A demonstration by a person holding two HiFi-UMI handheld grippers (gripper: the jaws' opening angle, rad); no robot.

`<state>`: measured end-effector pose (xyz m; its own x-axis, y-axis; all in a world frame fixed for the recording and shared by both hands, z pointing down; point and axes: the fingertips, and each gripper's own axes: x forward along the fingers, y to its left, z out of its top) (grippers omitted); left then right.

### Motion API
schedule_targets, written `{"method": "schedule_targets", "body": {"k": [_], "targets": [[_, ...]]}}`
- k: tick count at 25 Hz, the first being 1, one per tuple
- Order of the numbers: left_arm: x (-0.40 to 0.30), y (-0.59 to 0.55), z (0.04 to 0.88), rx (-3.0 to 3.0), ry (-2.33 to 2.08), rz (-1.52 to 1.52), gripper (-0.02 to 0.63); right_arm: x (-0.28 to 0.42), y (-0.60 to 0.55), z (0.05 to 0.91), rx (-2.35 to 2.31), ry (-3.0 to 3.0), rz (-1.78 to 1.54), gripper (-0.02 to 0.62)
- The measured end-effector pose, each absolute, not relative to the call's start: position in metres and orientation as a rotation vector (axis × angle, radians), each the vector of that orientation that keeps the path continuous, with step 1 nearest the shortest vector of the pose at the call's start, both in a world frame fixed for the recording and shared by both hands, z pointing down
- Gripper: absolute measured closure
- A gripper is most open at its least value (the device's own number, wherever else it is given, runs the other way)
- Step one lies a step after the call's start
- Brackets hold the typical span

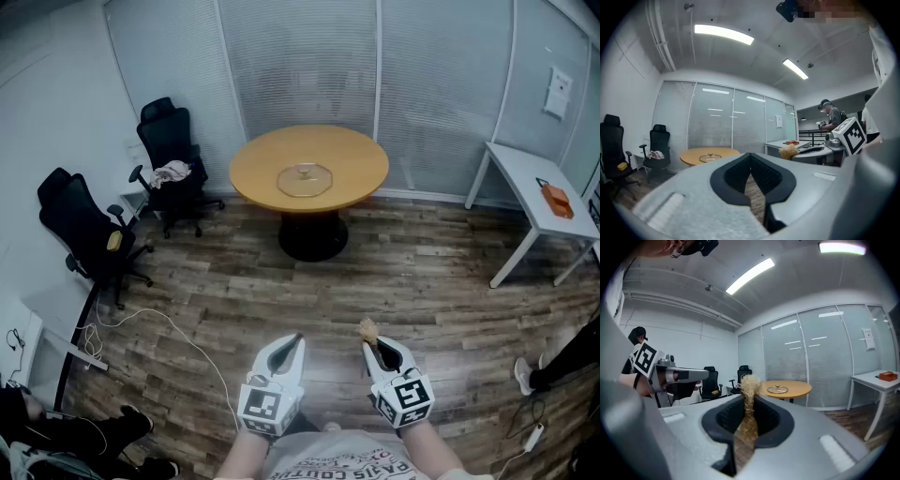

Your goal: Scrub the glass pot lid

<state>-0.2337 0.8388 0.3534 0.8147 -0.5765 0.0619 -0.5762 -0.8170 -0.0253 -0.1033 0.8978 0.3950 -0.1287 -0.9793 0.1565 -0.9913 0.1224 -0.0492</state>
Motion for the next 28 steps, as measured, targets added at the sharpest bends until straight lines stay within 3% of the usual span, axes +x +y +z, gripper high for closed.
{"method": "schedule_targets", "body": {"k": [17, 28], "targets": [[-0.226, 0.827, 0.369, -2.978, 0.951, -0.166, 0.6, -0.105, 0.881, 0.418, 1.983, -2.302, 0.305, 0.541], [-0.225, 0.728, 0.391, -3.03, 0.957, -0.208, 0.6, -0.096, 0.792, 0.438, 1.993, -2.243, 0.365, 0.541]]}}
